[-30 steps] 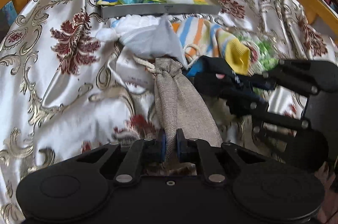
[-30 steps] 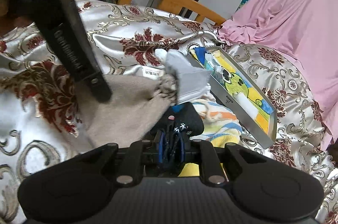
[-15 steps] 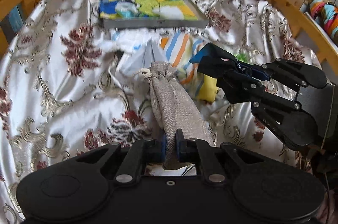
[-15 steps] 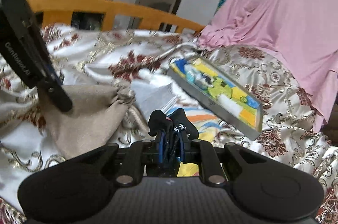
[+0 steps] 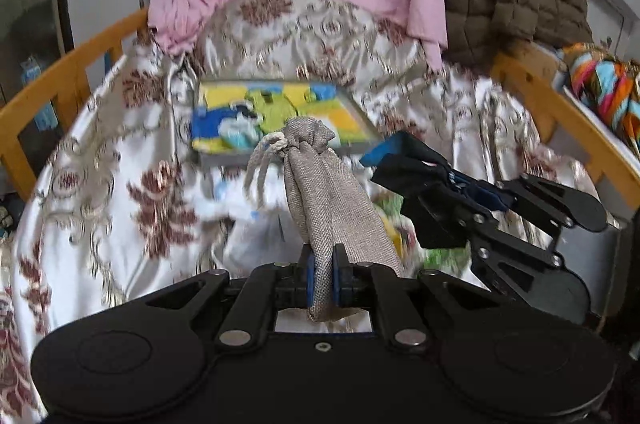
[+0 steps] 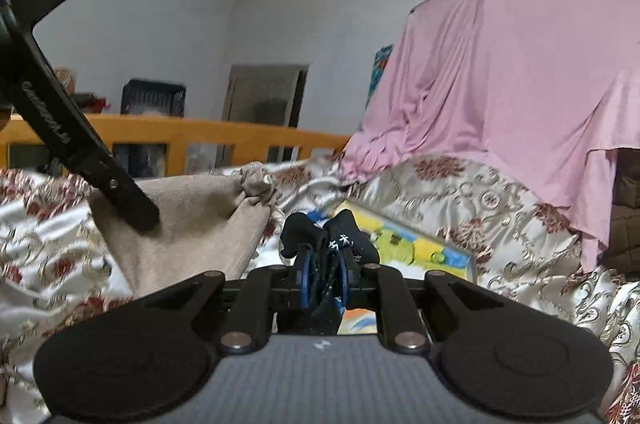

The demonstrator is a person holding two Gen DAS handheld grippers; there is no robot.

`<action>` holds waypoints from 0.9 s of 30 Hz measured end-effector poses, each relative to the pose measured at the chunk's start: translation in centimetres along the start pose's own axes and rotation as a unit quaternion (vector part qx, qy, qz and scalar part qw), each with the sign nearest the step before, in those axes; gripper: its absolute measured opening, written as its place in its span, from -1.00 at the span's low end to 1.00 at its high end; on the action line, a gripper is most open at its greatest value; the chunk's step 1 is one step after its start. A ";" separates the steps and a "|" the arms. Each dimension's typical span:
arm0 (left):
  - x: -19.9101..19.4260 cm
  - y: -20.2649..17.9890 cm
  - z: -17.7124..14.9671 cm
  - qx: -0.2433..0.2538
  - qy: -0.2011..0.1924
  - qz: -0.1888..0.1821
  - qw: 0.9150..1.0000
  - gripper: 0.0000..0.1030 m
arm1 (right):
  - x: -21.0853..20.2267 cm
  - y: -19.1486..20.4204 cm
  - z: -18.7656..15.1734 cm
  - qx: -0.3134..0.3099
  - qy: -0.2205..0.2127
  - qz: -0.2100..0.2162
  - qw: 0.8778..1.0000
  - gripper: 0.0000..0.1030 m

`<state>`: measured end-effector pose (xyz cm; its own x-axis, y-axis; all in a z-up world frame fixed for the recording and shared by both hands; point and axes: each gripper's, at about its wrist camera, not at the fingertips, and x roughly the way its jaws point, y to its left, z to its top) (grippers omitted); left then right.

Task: Organize soft objects
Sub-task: 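Lift the beige pouch and black sock and lower both onto the tray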

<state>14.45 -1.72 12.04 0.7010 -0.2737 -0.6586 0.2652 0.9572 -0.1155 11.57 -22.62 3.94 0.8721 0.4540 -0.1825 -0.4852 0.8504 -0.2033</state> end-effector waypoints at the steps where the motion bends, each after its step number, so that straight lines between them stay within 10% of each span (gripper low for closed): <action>1: 0.3 0.2 0.5 -0.004 -0.007 -0.001 1.000 -0.83 | 0.1 -0.2 0.3 0.001 -0.005 -0.002 1.000 -0.69; 15: 15.7 7.9 10.4 -0.029 -0.140 -0.007 0.990 -0.83 | 13.2 -8.3 6.2 -0.007 0.011 -0.001 1.000 -0.69; 27: 30.6 15.8 11.7 -0.102 -0.106 0.020 0.989 -0.83 | 33.2 -11.3 3.2 -0.002 0.118 0.008 0.993 -0.70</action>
<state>47.84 3.91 -1.21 0.8371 -0.2282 -0.4973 0.1105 0.9607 -0.2548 46.17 -16.36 3.23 0.8255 0.3922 -0.4058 -0.4999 0.8419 -0.2031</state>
